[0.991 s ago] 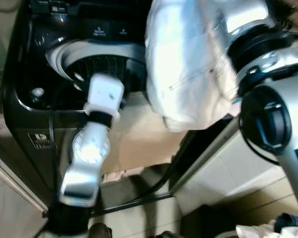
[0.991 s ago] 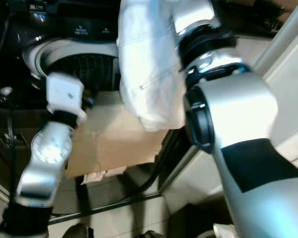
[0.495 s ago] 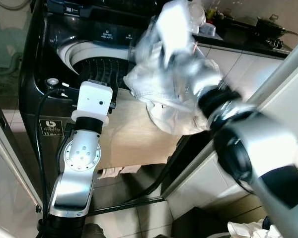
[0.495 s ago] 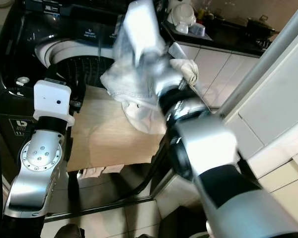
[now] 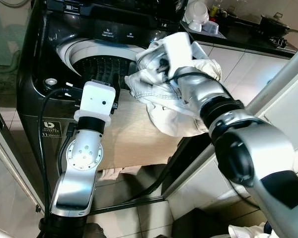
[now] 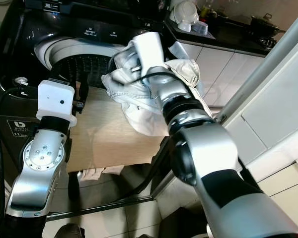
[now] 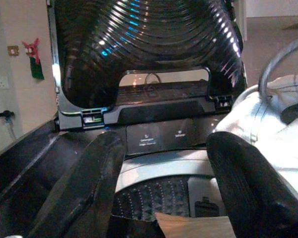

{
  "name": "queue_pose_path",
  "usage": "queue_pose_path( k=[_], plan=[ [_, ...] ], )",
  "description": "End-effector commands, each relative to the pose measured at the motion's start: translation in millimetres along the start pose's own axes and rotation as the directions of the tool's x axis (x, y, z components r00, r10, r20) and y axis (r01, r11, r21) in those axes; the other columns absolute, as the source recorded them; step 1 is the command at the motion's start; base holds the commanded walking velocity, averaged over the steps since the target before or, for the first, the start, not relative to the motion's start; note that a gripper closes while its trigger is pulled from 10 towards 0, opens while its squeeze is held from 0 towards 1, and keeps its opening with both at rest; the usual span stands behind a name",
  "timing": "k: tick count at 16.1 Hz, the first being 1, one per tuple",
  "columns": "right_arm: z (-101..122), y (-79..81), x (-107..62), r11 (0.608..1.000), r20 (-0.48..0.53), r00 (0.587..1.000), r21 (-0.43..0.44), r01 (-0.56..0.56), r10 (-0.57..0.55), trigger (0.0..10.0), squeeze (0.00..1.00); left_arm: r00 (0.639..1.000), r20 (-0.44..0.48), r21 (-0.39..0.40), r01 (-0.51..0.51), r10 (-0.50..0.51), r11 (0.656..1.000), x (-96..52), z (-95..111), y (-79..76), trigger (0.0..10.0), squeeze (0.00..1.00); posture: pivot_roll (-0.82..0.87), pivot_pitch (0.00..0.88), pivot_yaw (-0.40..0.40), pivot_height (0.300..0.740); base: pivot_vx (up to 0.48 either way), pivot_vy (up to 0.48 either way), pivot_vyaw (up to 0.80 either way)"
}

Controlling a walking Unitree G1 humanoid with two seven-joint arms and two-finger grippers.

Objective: Clothes washing

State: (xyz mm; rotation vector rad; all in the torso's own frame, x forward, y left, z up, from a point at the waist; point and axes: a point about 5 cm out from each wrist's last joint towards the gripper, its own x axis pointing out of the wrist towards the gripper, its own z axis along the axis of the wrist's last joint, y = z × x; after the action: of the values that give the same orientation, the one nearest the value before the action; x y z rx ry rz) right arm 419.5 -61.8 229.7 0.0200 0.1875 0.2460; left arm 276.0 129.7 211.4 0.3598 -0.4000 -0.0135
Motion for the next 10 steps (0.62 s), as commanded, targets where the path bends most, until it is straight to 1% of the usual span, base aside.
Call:
queue_pose_path(
  k=[1, 2, 3, 4, 5, 6, 8, 10],
  plan=[
    [16, -11.4, -1.4, 0.984, 0.032, 0.999, 0.176, 0.024, -0.030, 10.0, 1.00, 0.999, 0.002, -0.007, 0.033, -0.033, 0.999, 2.7, 2, -7.5, 10.0, 0.00, 0.21, 0.000, -0.232, 0.740, 0.000, 0.000, 0.00],
    [25, -12.4, -2.1, 0.958, 0.062, 0.998, 0.286, 0.013, -0.032, 10.0, 1.00, 0.999, 0.001, -0.007, 0.033, -0.033, 0.999, 2.9, 2, -7.7, 10.0, 0.00, 0.20, 0.000, -0.234, 0.740, 0.000, 0.000, 0.00],
    [33, -13.6, -2.8, 0.930, 0.086, 0.996, 0.366, 0.004, -0.038, 10.0, 1.00, 1.000, 0.000, -0.008, 0.032, -0.032, 0.999, 3.1, 2, -8.2, 10.0, 0.00, 0.20, 0.000, -0.236, 0.740, 0.000, 0.000, 0.00],
    [39, -14.7, -3.5, 0.892, 0.104, 0.994, 0.453, -0.007, -0.045, 10.0, 1.00, 1.000, -0.001, -0.009, 0.031, -0.031, 0.999, 3.3, 2, -8.9, 10.0, 0.00, 0.20, 0.000, -0.237, 0.740, 0.000, 0.000, 0.00],
    [44, -17.4, -4.3, 0.841, 0.117, 0.991, 0.541, -0.012, -0.061, 10.0, 1.00, 1.000, 0.000, -0.013, 0.030, -0.030, 0.999, 4.0, 2, -9.8, 10.0, 0.00, 0.19, 0.000, -0.239, 0.740, 0.000, 0.000, 0.00],
    [47, -20.1, -4.9, 0.800, 0.128, 0.989, 0.599, -0.015, -0.078, 10.0, 1.00, 1.000, -0.001, -0.014, 0.029, -0.029, 0.999, 4.4, 2, -10.6, 10.0, 0.00, 0.19, 0.000, -0.239, 0.740, 0.000, 0.000, 0.00],
    [51, -21.3, -5.7, 0.776, 0.152, 0.985, 0.630, -0.033, -0.082, 10.0, 1.00, 1.000, 0.000, -0.016, 0.030, -0.030, 0.999, 4.8, 2, -11.3, 10.0, 0.00, 0.19, 0.000, -0.238, 0.740, 0.000, 0.000, 0.00],
    [66, -20.5, -7.9, 0.827, 0.212, 0.974, 0.558, -0.059, -0.073, 10.0, 1.00, 1.000, 0.001, -0.016, 0.029, -0.029, 0.999, 4.8, 2, -10.7, 10.0, 0.00, 0.19, 0.000, -0.237, 0.740, 0.000, 0.000, 0.00]
  ],
)
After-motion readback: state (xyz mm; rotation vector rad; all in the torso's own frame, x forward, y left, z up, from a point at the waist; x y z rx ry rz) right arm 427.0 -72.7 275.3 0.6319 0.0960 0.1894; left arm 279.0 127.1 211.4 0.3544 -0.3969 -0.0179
